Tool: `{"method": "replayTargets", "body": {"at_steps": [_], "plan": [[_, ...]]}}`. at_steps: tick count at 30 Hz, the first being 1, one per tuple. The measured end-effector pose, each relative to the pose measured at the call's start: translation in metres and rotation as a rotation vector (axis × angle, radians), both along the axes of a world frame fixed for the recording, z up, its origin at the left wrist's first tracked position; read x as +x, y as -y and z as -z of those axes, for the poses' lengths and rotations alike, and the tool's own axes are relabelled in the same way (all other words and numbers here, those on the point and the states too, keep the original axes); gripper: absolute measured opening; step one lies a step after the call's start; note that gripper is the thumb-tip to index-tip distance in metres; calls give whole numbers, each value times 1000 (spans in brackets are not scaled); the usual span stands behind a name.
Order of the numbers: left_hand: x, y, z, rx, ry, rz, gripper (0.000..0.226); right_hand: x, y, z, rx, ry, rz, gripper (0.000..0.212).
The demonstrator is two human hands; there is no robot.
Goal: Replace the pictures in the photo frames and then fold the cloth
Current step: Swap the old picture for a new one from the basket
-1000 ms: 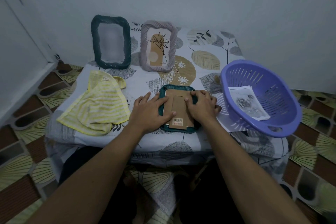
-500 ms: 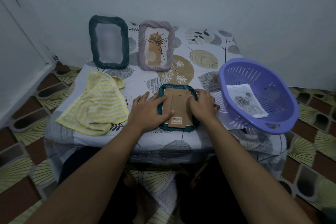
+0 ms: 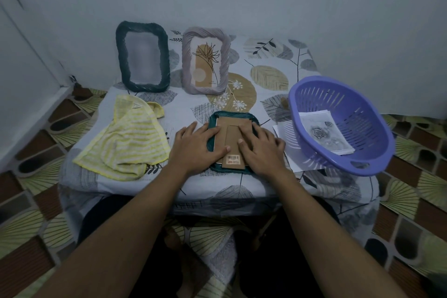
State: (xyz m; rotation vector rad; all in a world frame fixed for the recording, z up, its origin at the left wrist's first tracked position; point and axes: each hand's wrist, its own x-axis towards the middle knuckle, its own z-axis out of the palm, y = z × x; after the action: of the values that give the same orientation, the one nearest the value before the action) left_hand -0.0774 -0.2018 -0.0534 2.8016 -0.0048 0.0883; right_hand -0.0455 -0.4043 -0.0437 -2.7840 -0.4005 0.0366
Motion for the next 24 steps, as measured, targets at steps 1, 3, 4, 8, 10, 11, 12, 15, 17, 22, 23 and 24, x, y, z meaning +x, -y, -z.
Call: {"method": "replayTargets", "body": {"at_steps": [1,3,4,8,10,11,12,15,17,22,23,24], "plan": [[0,0,0,-4,-2,0,80,0,0,0,0,0,-1,50],[0,0,0,-8,-3,3,81,0,0,1,4,0,0,50],[-1,0,0,-8,-4,4,82,0,0,1,6,0,3,50],[-3,0,-3,-48,-1,10,75,-1,1,1,4,-6,1,50],[-5,-1,-5,-130,19,20,64,-1,1,1,7,-10,-2,50],[-6,-3,-7,-175,24,30,58,0,1,2,10,-13,-1,50],[-7,-5,-8,-214,21,44,53,0,1,2,13,-14,1,50],[-13,-13,-8,-290,-31,130,52,0,0,2,15,-16,11,50],[-19,-20,-9,-310,-73,210,71,0,0,2,11,-19,13,50],[-25,-30,-12,-312,-115,257,87,-1,0,1,13,-19,15,50],[-25,-30,-14,-297,-117,259,87,-2,0,1,14,-18,14,50],[-24,-29,-16,-284,-122,259,88,-2,0,1,15,-17,14,50]]}}
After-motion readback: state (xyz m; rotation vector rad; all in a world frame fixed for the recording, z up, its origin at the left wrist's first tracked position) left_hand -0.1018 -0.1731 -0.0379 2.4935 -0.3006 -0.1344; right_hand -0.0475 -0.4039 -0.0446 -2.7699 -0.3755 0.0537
